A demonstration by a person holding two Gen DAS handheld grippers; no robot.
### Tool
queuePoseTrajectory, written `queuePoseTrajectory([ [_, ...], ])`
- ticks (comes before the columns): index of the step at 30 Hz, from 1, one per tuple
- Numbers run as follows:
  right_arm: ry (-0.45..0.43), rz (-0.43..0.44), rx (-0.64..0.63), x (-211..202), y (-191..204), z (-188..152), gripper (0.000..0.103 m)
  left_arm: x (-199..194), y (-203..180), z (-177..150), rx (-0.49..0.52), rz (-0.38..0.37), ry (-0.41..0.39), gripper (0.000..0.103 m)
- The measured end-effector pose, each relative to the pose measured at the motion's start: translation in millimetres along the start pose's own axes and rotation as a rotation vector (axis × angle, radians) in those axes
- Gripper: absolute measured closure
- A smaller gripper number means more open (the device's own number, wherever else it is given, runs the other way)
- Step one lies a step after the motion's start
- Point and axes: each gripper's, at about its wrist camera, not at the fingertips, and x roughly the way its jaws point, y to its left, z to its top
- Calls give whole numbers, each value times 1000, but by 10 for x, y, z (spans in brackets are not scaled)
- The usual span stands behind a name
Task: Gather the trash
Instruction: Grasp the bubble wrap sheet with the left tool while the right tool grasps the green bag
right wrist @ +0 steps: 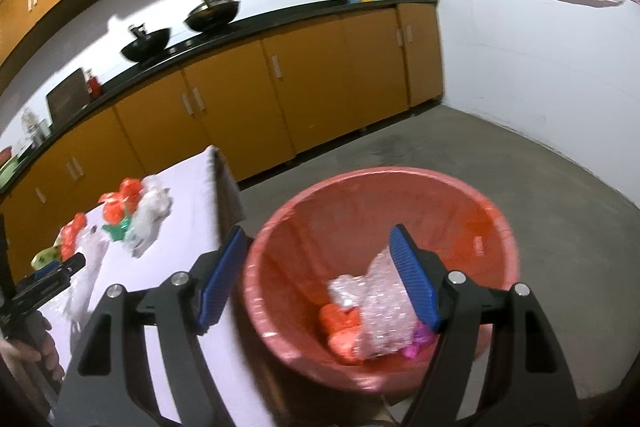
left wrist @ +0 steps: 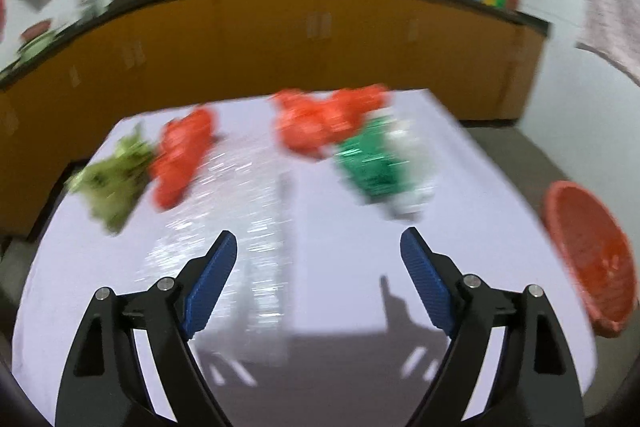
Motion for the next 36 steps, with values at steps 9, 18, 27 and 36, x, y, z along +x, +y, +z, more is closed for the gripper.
queuePoseTrajectory([
  [9, 35, 69, -74, 75, 488, -40, 30, 243, 339, -144, -25, 61, 88, 19],
  [18, 69, 116, -114, 163, 815, -76, 30, 360, 476, -146, -68, -10, 136, 68],
  [27, 112, 199, -149, 344, 1241, -85, 35, -2, 639, -139, -91, -91, 48, 93],
  [36, 181, 314, -239, 730, 2027, -142, 58, -517, 1003, 52, -172, -91, -86, 93],
])
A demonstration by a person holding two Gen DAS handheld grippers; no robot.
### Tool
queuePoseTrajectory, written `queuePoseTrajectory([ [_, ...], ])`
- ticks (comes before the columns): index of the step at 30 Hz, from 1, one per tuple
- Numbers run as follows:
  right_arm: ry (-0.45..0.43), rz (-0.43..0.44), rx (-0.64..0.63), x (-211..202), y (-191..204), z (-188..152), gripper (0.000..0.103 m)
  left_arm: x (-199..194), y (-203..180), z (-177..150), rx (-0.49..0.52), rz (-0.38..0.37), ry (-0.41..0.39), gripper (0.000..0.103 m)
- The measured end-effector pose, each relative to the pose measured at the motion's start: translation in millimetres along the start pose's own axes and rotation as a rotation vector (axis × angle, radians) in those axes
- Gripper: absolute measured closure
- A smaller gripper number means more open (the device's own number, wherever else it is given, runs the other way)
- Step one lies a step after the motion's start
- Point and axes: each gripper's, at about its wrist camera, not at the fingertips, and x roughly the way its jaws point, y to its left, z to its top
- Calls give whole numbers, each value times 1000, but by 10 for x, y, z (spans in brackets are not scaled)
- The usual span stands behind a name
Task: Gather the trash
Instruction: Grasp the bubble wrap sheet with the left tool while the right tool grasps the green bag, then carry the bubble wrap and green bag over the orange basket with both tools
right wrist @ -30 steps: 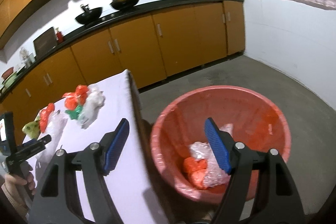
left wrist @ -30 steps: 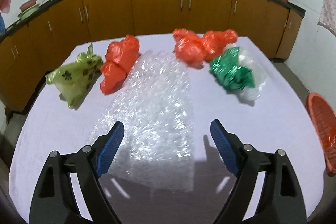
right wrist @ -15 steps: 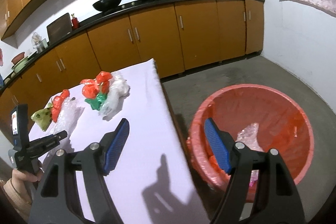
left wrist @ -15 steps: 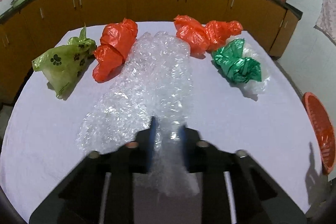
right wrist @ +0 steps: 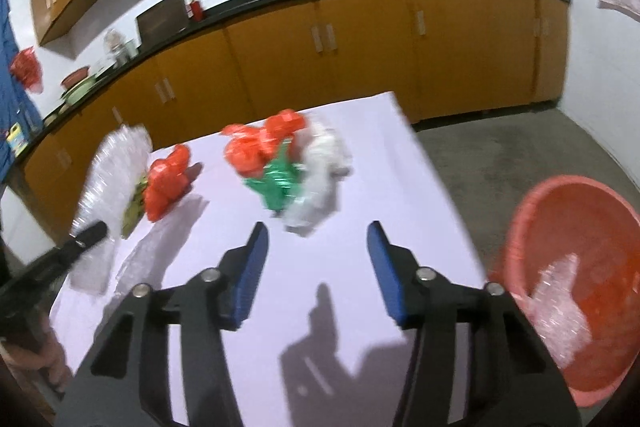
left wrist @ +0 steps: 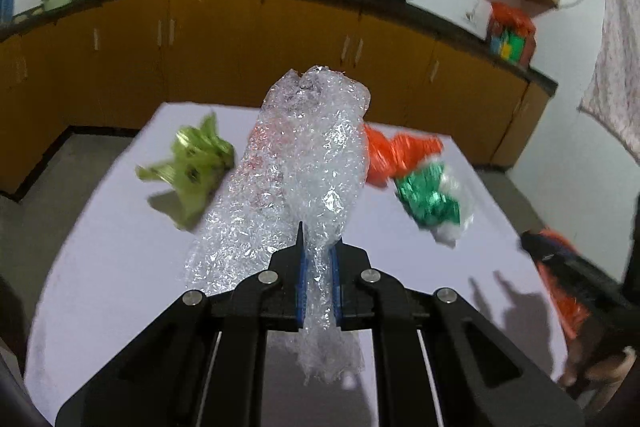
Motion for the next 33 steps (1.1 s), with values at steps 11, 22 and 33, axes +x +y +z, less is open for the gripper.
queuePoseTrajectory([
  [11, 62, -1, -112, 690, 483, 215, 67, -87, 456, 144, -64, 102, -51, 93],
  [22, 88, -2, -120, 859, 476, 185, 93, -12, 569, 87, -76, 123, -30, 93],
  [33, 38, 97, -69, 368, 408, 109, 94, -33, 456, 54, -62, 77, -25, 93],
])
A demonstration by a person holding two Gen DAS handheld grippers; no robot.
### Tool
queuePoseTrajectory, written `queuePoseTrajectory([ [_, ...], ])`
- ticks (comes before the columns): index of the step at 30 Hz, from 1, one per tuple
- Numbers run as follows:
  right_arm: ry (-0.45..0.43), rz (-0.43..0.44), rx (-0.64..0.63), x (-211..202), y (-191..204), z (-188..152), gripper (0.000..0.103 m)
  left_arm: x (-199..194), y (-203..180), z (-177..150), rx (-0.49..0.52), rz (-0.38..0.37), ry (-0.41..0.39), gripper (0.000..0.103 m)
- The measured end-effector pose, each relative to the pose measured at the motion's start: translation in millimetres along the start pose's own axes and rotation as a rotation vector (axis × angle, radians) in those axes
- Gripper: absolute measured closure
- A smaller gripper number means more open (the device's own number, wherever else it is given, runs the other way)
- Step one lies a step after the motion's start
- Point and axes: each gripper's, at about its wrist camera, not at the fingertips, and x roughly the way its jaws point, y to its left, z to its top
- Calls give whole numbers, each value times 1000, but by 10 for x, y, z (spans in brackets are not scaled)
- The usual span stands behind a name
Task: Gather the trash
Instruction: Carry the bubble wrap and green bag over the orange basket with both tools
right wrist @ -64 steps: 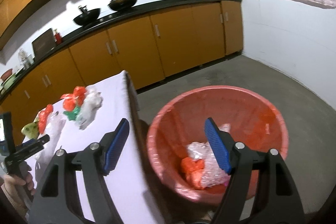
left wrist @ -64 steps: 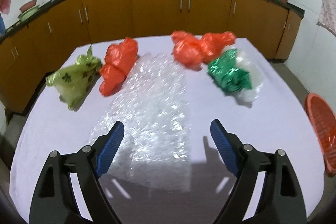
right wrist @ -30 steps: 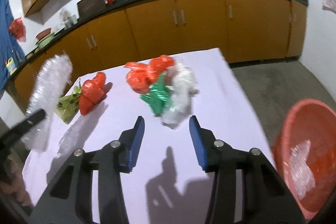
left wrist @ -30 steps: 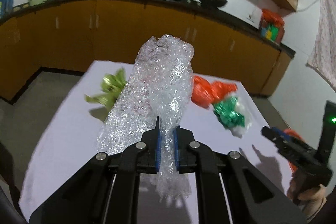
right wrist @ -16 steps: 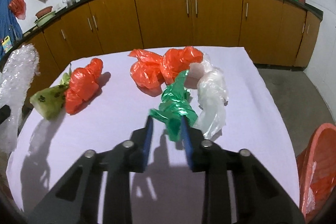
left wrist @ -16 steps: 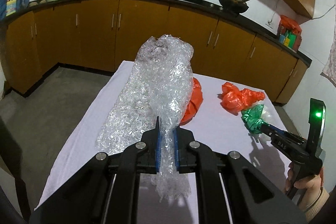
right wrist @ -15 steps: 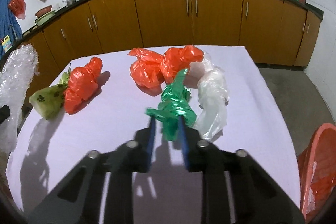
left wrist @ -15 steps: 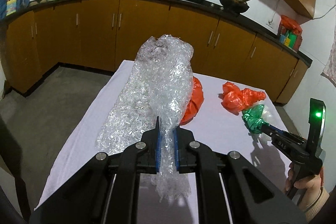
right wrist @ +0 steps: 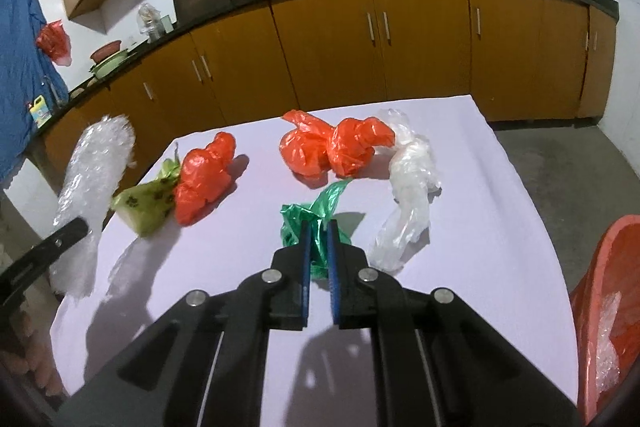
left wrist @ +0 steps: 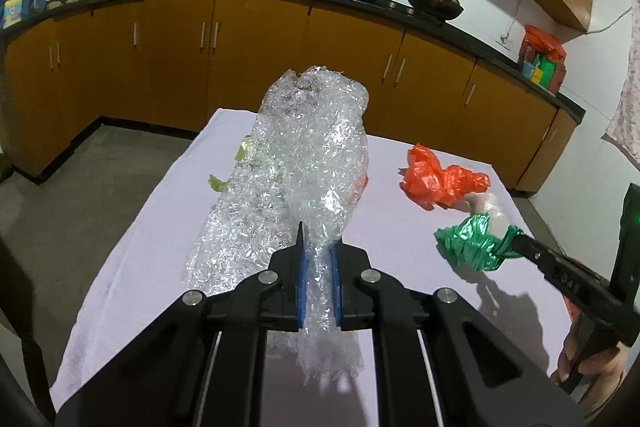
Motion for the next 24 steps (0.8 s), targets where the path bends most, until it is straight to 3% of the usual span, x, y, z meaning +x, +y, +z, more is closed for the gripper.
queuePoseTrajectory([
  [12, -84, -48, 21, -552, -186, -58, 95, -75, -245, -44, 31, -64, 8, 93],
  [24, -179, -168, 99, -1221, -676, -127, 95, -128, -999, -174, 122, -211, 37, 93],
])
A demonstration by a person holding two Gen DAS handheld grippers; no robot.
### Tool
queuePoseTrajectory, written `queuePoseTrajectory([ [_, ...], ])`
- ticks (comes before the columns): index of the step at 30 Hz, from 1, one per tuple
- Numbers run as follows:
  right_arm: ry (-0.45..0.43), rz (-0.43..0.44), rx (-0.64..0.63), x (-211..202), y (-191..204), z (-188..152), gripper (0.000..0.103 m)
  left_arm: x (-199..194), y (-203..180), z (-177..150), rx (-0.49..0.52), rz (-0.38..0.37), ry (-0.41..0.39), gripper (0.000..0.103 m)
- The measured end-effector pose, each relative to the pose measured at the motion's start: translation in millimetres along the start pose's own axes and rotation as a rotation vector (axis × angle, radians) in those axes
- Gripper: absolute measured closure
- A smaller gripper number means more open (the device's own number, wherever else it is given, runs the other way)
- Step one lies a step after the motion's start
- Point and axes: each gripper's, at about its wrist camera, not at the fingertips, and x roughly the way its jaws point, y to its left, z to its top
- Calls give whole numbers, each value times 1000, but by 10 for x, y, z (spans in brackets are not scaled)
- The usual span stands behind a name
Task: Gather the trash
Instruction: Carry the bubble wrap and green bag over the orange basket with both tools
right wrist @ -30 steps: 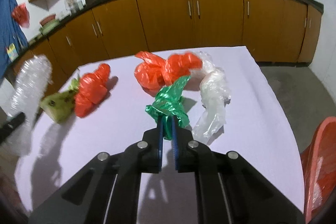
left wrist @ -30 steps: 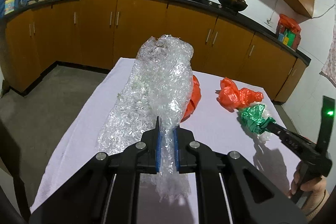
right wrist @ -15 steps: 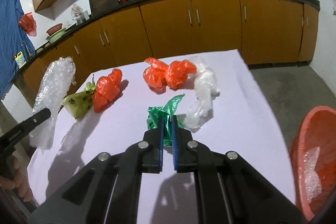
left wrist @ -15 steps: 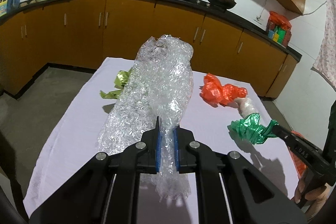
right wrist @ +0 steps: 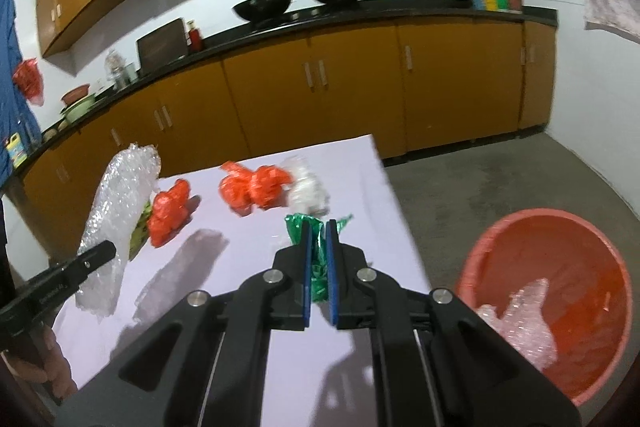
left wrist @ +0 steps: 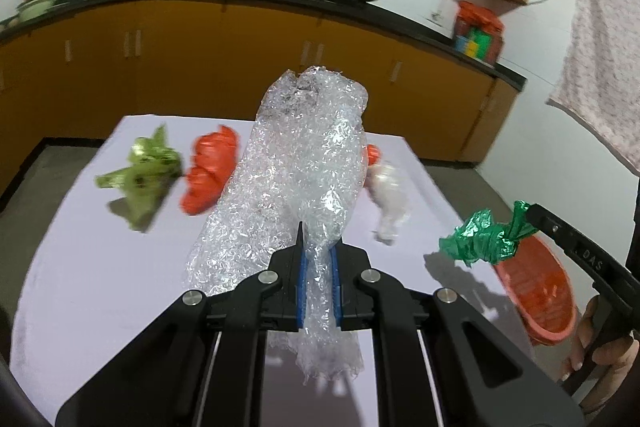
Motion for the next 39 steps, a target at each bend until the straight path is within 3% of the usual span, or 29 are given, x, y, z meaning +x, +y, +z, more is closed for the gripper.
queuePoseTrajectory([
  [20, -106, -249, 127, -804, -1229, -30, 95, 386, -1624, -164, 175, -313, 112, 93],
  [29, -121, -308, 169, -952, -1641, -89, 95, 532, -2144, -320, 252, -381, 169, 93],
  [39, -118, -342, 221, -988, -1955, -166, 95, 639, -2478, -445, 293, -419, 217, 93],
])
